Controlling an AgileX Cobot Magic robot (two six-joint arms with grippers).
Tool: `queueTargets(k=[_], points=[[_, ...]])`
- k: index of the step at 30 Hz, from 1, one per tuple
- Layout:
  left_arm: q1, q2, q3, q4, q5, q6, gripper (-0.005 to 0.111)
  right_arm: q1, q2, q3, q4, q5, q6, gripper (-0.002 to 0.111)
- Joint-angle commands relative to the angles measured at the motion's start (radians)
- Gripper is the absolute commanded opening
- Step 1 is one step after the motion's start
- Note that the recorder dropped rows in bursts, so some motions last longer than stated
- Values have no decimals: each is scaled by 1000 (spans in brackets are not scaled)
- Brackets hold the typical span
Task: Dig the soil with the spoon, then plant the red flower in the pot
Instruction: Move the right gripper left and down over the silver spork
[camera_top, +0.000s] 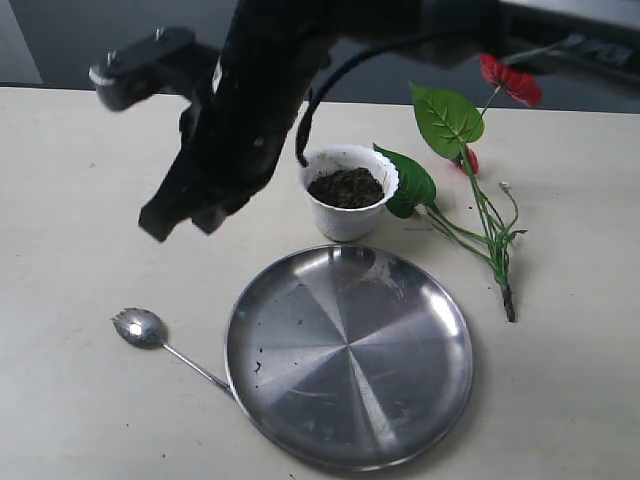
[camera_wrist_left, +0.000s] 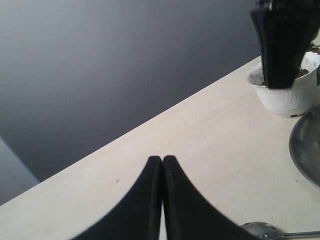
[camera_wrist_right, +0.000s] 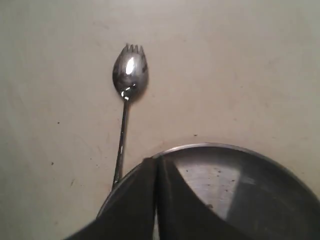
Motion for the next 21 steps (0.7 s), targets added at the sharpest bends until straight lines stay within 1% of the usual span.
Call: queueTargets(k=[1, 4, 6, 7, 8, 9, 12, 15, 21], points=[[-7, -5, -2, -8, -13, -6, 1, 71, 73, -6, 4, -3, -29, 4], [-7, -5, -2, -8, -13, -6, 1, 133, 116, -6, 4, -26, -62, 18], [-7, -5, -2, -8, -13, -6, 1, 171, 143, -6, -2, -55, -67, 31], [-7, -5, -2, -8, -13, -6, 1, 181, 150, -6, -13, -65, -67, 35], [-7, -5, -2, -8, -13, -6, 1, 200, 163, -6, -37, -96, -67, 41], [-7, -5, -2, -8, -13, -6, 1, 212, 171, -6, -67, -118, -67, 44], [-7, -5, -2, -8, -13, -6, 1, 231, 190, -6, -141, -181, -54, 45], [-7, -5, -2, -8, -13, -6, 1, 231, 211, -6, -149, -231, -3, 45], [-7, -5, -2, -8, -13, -6, 1, 223, 259, -8, -214, -234, 72, 45]])
